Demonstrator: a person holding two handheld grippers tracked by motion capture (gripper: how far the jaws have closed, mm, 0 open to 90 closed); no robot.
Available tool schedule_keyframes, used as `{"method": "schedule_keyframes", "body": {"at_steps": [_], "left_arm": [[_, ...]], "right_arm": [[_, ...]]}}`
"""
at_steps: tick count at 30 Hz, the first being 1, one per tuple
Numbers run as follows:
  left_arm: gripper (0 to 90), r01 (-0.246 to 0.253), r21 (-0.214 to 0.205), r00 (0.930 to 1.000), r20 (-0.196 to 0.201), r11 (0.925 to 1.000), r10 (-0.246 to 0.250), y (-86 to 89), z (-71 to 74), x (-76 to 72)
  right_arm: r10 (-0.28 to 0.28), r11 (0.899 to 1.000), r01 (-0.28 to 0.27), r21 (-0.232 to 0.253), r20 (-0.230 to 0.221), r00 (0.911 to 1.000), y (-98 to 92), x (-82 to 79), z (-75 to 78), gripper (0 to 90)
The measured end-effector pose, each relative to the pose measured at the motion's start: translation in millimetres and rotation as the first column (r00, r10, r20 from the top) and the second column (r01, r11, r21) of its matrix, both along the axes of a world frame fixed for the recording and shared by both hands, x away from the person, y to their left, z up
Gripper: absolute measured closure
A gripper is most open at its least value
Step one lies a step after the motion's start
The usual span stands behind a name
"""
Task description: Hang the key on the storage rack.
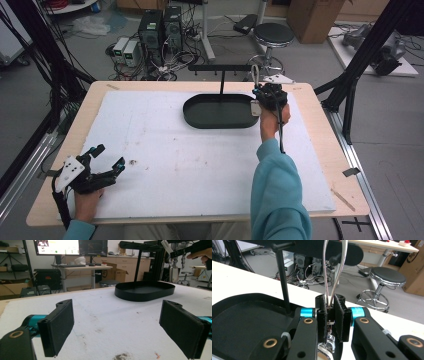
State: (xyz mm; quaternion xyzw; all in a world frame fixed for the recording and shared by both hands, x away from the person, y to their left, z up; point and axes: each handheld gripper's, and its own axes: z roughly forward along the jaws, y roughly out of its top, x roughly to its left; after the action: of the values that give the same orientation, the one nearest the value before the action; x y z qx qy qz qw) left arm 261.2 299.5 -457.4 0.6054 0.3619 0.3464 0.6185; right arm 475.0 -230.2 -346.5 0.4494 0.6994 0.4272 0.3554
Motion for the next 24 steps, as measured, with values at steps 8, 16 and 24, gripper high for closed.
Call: {"method": "schedule_keyframes", "body": {"at_steps": [8, 16, 24], "left_arm": [[12.9, -0.001, 0.000, 1.0000, 0.000, 1.0000, 0.001, 0.0, 0.0, 0.0], [13.0, 0.000, 0.003, 1.0000, 0.000, 1.0000, 0.000, -0.1, 0.0, -0.2], [12.9, 0.002, 0.004, 1.0000, 0.002, 1.0000, -0.002, -0.2, 0.0, -0.2]], "right_arm": [[-0.019, 1.000, 0.020, 0.003, -0.020, 0.9996, 1.1, 6.5, -11.4, 82.1], [-0.023, 0.999, 0.024, 0.021, -0.021, 0.9995, -0.1, 12.2, -18.0, 82.1], [-0.014, 0.999, 0.015, 0.035, -0.030, 0.9994, 0.9, 17.4, -24.8, 81.9]]}}
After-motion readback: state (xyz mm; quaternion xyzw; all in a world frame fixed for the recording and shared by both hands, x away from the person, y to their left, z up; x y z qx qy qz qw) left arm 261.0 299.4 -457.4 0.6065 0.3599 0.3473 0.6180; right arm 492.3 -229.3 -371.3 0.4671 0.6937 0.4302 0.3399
